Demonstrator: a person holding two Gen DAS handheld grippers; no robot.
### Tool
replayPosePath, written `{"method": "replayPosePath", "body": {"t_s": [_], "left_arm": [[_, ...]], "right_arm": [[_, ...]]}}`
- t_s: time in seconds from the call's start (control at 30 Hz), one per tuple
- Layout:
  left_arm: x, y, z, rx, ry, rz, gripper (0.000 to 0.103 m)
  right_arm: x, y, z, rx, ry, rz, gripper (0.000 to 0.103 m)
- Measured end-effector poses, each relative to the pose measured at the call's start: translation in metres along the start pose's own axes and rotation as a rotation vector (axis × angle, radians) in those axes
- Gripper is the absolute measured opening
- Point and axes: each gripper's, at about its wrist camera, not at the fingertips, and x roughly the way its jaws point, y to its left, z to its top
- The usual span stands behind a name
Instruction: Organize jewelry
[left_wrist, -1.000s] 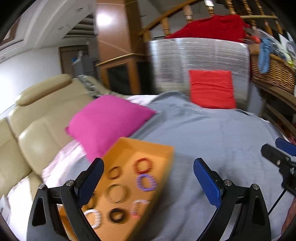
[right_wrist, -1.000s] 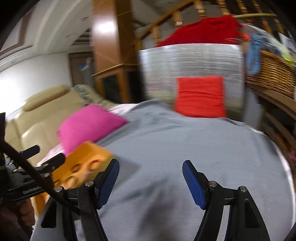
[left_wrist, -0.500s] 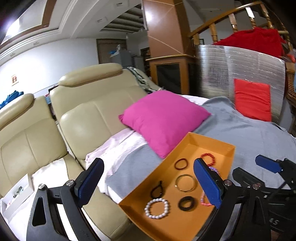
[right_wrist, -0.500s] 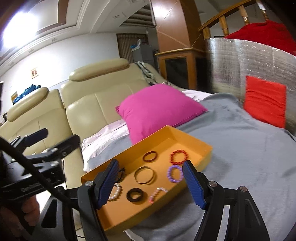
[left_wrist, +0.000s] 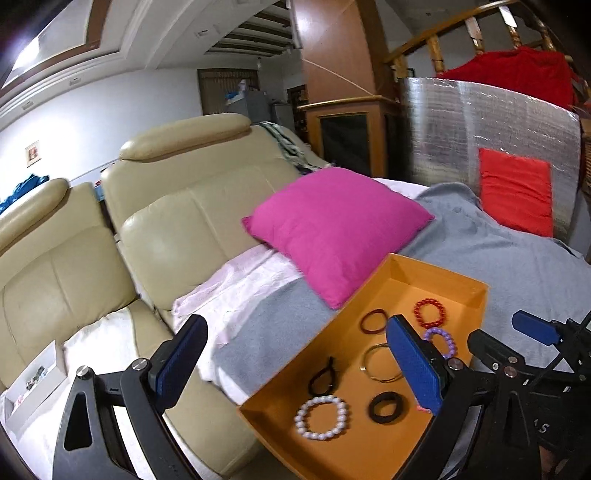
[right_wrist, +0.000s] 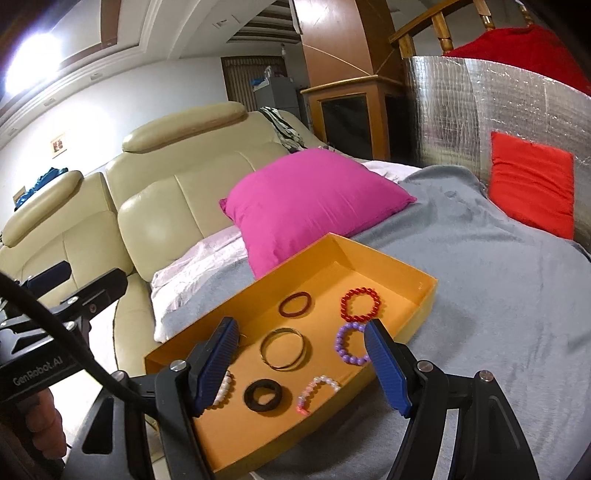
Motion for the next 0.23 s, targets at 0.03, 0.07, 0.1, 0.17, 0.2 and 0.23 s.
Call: {"method": "replayPosePath", "body": {"t_s": [0.03, 0.07, 0.1, 0.17, 0.2, 0.23], "left_arm": [[0.000, -0.010, 0.001, 0.019, -0.007, -0.014, 0.097], [-0.001, -0.017, 0.003, 0.031, -0.019, -0.016, 0.097], [-0.003, -0.028, 0.003, 0.052, -0.041, -0.024, 0.097], [-0.003, -0.045, 0.005, 0.078, -0.043, -0.063, 0.097], [-0.002, -0.059, 0.006, 0.092, -0.037, -0.093, 0.097], [-0.002, -0.069, 0.007, 0.102, -0.033, -0.114, 0.097]], "right_arm": [[-0.001, -0.006, -0.001, 0.003, -0.003, -0.012, 0.074], [-0.004, -0.016, -0.003, 0.014, -0.012, -0.029, 0.074], [-0.006, -0.026, -0.004, 0.025, -0.013, -0.047, 0.074], [-0.010, -0.044, -0.003, 0.046, 0.001, -0.076, 0.074], [-0.015, -0.057, -0.002, 0.067, -0.008, -0.090, 0.074], [-0.022, -0.068, -0.001, 0.085, -0.023, -0.102, 0.074]]}}
